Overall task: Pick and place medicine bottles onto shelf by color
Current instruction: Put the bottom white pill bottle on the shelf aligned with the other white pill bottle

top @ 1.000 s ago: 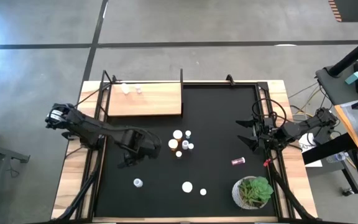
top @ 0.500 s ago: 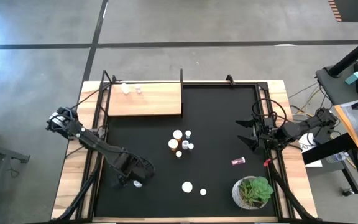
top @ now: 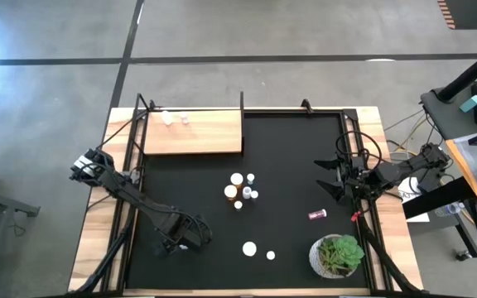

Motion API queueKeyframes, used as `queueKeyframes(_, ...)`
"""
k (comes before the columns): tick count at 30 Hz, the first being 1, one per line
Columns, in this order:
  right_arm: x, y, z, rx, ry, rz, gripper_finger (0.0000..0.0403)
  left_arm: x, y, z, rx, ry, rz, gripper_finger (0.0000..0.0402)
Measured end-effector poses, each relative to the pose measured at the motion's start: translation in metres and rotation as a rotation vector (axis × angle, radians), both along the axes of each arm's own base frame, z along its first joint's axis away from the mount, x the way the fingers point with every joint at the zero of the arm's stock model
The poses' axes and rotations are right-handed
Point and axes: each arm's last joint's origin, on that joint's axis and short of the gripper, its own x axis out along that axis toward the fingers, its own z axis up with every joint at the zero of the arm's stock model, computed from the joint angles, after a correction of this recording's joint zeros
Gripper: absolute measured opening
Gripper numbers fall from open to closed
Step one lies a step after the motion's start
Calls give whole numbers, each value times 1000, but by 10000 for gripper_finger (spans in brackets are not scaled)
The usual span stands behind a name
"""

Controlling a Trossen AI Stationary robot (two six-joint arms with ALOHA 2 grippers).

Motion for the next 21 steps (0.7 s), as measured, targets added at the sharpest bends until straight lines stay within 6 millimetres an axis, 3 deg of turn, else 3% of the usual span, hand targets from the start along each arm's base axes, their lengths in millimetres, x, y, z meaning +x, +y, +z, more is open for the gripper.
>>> queueKeyframes(16, 0, 0, 0, 0, 0, 0, 384, 3, -2, -5, -1, -20, -49, 140)
queueKeyframes(21, 0, 0, 0, 0, 0, 0, 384, 4, -2, -5, -4, -25, -50, 126)
